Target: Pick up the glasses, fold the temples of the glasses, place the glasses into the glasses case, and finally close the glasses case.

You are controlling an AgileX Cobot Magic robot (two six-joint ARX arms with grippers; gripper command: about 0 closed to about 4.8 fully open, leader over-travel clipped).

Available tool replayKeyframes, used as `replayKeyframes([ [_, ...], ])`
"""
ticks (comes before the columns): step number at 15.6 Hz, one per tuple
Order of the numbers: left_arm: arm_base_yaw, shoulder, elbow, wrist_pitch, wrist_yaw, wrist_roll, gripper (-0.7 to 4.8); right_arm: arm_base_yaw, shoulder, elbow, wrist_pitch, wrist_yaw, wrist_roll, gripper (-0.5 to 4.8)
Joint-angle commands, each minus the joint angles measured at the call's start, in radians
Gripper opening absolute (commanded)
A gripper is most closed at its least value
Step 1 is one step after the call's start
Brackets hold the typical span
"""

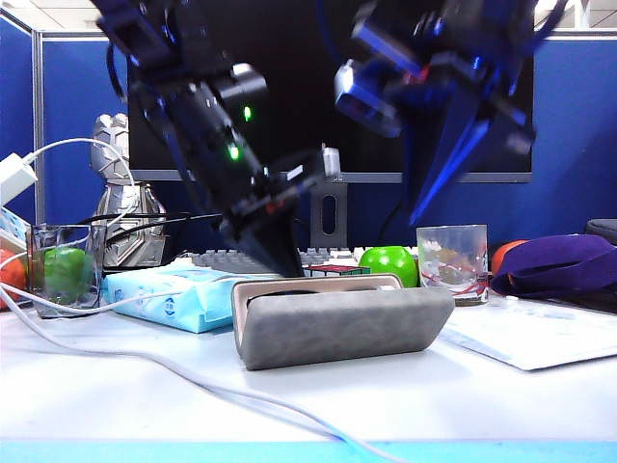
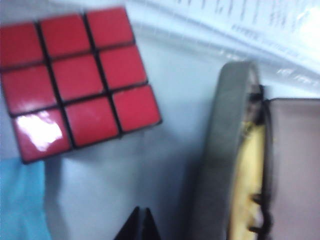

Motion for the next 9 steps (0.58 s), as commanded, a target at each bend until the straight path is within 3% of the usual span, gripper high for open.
replayKeyframes([
  [1,-0.001,0.022,0.003,0.002,0.034,-0.004,-0.06,0.021,-0.006,-0.082,0.127,-0.003,0.008,-0.05],
  [9,-0.001,0.042,0.003,-0.028,0.097,-0.003,-0.06,0.021,-0.006,-0.354,0.523,-0.006,0.048,-0.04],
])
